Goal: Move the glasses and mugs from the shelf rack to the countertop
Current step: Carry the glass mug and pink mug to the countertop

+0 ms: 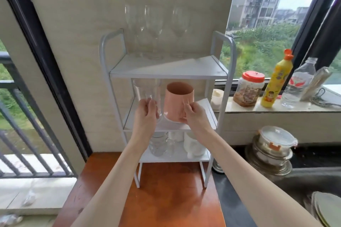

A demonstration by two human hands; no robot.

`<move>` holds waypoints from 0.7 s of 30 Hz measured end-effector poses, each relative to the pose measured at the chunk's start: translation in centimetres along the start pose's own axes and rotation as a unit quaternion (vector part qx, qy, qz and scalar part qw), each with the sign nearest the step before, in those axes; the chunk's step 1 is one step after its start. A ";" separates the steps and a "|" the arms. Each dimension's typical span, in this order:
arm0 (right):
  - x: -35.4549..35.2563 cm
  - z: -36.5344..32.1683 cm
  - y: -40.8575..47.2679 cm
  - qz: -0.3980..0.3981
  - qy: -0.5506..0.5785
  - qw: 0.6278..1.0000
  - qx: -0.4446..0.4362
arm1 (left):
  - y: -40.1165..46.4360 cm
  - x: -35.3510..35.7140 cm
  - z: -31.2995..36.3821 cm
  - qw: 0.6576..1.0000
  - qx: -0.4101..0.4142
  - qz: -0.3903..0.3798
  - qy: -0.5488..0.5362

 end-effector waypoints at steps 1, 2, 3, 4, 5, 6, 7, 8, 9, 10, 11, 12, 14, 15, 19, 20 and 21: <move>-0.1 -0.2 -0.3 0.005 -0.007 1.000 -0.008 | -0.1 0.1 -0.1 1.000 0.000 0.003 -0.006; -0.3 -0.2 -0.7 0.009 -0.005 1.000 -0.012 | -0.3 0.1 -0.1 1.000 -0.002 0.007 -0.011; -0.5 -0.2 -1.1 0.012 0.008 1.000 -0.015 | -0.6 0.0 -0.1 1.000 -0.002 0.011 -0.014; -0.8 -0.2 -1.6 0.014 0.022 1.000 -0.017 | -1.0 -0.2 0.1 1.000 0.002 0.015 -0.019; -1.2 -0.2 -2.2 0.014 0.028 0.999 -0.017 | -1.4 -0.4 0.3 0.999 0.006 0.017 -0.027; -1.5 -0.2 -2.9 0.010 0.025 1.000 -0.016 | -2.0 -0.6 0.6 0.999 0.009 0.018 -0.035; -1.8 -0.2 -3.8 0.004 0.020 1.000 -0.016 | -2.6 -0.8 0.8 0.999 0.009 0.018 -0.040; -2.2 -0.2 -4.8 -0.001 0.016 1.000 -0.017 | -3.4 -1.0 1.1 0.999 0.008 0.019 -0.039; -2.6 -0.3 -5.9 -0.004 0.013 1.000 -0.020 | -4.3 -1.1 1.3 0.999 0.007 0.021 -0.035; -3.2 -0.5 -7.1 -0.004 0.013 1.000 -0.026 | -5.3 -1.1 1.7 0.999 0.006 0.023 -0.030; -3.9 -0.8 -8.3 -0.002 0.013 0.999 -0.033 | -6.5 -1.1 2.2 0.999 0.007 0.024 -0.028; -4.8 -1.0 -9.6 0.001 0.010 0.999 -0.040 | -7.7 -1.1 2.8 0.999 0.008 0.026 -0.029; -7.0 -1.3 -12.4 0.010 -0.003 0.998 -0.054 | -10.4 -0.9 4.0 0.999 0.012 0.031 -0.032; -8.3 -1.3 -14.0 0.018 -0.005 0.998 -0.058 | -11.9 -0.7 4.6 0.999 0.012 0.032 -0.035; -15.2 -0.8 -21.2 0.061 0.007 0.996 -0.061 | -18.3 1.8 7.2 0.998 0.009 0.009 -0.060; -17.3 -0.6 -23.2 0.074 0.010 0.995 -0.061 | -20.0 2.9 7.7 0.998 0.005 -0.003 -0.068; -19.5 -0.4 -25.1 0.089 0.013 0.994 -0.058 | -21.7 4.3 8.2 0.997 -0.001 -0.018 -0.076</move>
Point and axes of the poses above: each hand's wrist, its own y-axis towards the middle knuckle, its own x-axis out of the palm, z = x × y, the point moved 10 cm from there along y, towards the middle knuckle, and after that the axes turned 3 degrees about y, right-handed, at the moved point
